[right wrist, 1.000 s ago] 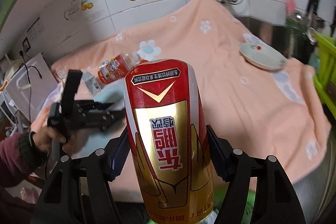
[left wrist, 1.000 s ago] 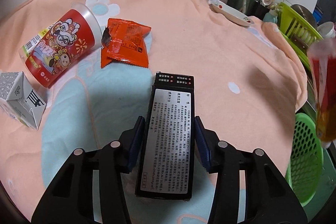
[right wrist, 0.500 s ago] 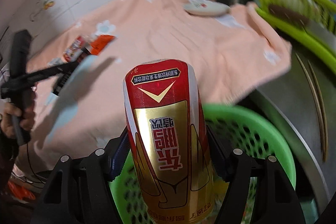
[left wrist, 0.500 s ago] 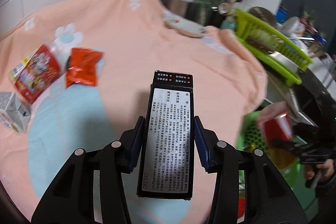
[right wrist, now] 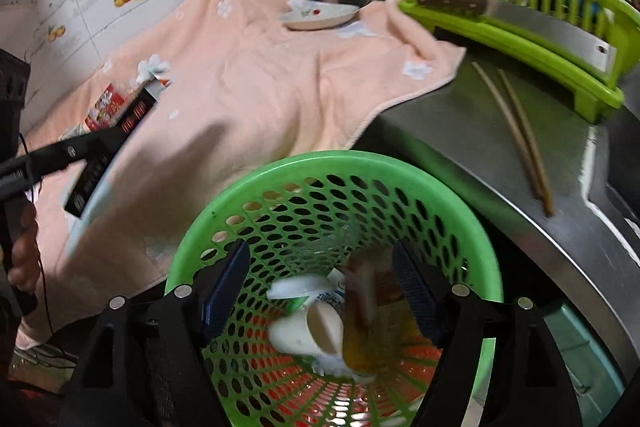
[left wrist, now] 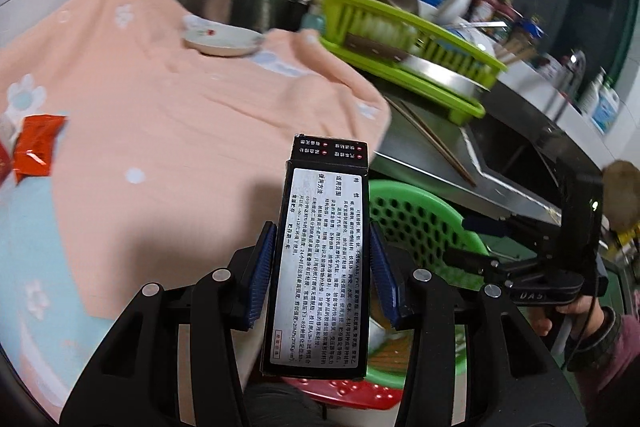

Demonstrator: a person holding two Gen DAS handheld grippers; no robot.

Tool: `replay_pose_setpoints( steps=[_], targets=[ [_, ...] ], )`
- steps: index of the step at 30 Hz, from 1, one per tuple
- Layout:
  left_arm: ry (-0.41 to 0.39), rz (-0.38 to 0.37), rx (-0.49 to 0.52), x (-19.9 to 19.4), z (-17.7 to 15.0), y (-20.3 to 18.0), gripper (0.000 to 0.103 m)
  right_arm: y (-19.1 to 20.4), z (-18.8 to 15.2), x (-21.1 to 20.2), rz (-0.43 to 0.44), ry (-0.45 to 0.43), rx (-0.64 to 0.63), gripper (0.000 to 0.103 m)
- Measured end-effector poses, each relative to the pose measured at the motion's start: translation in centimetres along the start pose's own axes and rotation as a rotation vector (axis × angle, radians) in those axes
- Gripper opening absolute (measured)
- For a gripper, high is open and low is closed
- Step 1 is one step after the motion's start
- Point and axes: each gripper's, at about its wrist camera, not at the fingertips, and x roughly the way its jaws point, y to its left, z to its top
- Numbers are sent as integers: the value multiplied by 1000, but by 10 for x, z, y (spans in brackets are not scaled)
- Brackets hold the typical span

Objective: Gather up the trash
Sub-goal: 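Drop the can into the green basket with the right gripper while the left gripper drops the black box there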

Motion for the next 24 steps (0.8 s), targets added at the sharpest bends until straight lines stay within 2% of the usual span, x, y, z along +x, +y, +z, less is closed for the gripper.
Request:
replay_pose_setpoints(
  steps=[8, 14, 16, 17, 24],
  targets=[
    [61, -50, 11, 21, -11, -26, 46, -13, -13, -26, -3, -43, 49, 75],
    [98, -65, 33, 29, -20, -39, 53, -9, -15, -34, 5, -66, 51, 75],
    [101, -68, 32, 29, -22, -40, 62, -8, -14, -35, 10, -68, 50, 75],
    [99, -69, 31, 29, -22, -40, 63, -6, -13, -36, 11, -71, 46, 75],
    [78, -48, 29, 15, -22, -33, 63, 3, -7, -36, 27, -75, 23, 76]
  ],
)
